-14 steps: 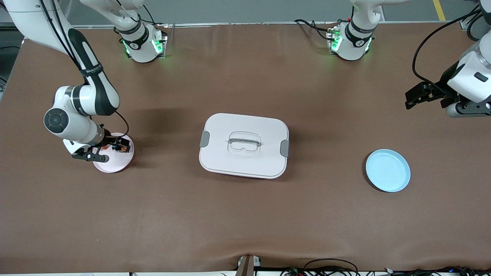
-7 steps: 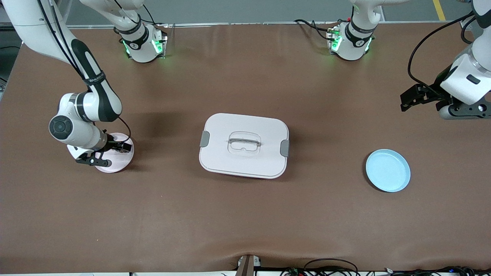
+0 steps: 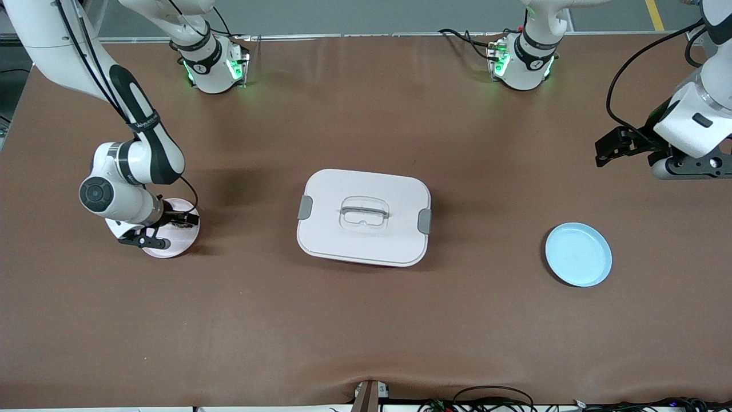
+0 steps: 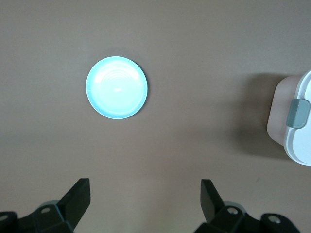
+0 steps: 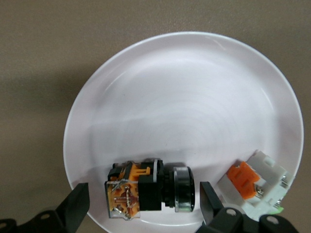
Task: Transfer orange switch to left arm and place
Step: 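Lower the right gripper and close it on the black-orange switch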
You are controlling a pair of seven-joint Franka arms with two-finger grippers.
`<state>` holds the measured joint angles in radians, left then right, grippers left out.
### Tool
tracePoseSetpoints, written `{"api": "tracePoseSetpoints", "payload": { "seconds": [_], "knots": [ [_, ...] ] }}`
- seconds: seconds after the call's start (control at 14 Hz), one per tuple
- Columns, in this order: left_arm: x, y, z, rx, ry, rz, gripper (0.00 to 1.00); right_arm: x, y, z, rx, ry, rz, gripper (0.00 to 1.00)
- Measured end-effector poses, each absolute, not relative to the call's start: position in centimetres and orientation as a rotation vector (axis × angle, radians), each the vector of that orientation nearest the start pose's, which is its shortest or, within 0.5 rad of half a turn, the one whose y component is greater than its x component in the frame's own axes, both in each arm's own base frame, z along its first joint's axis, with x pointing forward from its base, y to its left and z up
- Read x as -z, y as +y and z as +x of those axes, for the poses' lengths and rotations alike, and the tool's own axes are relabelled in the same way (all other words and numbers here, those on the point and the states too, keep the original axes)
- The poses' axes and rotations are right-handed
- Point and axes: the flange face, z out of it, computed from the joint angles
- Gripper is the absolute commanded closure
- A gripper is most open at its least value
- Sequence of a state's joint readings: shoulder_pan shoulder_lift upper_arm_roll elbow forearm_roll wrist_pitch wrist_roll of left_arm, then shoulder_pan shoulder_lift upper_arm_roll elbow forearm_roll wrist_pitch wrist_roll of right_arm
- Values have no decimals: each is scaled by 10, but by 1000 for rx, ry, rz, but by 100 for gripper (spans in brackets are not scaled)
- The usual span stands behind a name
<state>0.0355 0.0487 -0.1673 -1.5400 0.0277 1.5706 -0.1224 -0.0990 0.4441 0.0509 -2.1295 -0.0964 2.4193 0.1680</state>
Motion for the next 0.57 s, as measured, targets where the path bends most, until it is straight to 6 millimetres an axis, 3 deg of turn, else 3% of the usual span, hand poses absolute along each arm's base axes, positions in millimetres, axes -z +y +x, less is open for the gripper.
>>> {"api": "tracePoseSetpoints", "payload": {
  "seconds": [0.57],
  "knots": [
    [-612, -69, 566, -19, 11, -3121, 0, -178, -35, 554, -260, 248, -3167, 0]
  ]
}}
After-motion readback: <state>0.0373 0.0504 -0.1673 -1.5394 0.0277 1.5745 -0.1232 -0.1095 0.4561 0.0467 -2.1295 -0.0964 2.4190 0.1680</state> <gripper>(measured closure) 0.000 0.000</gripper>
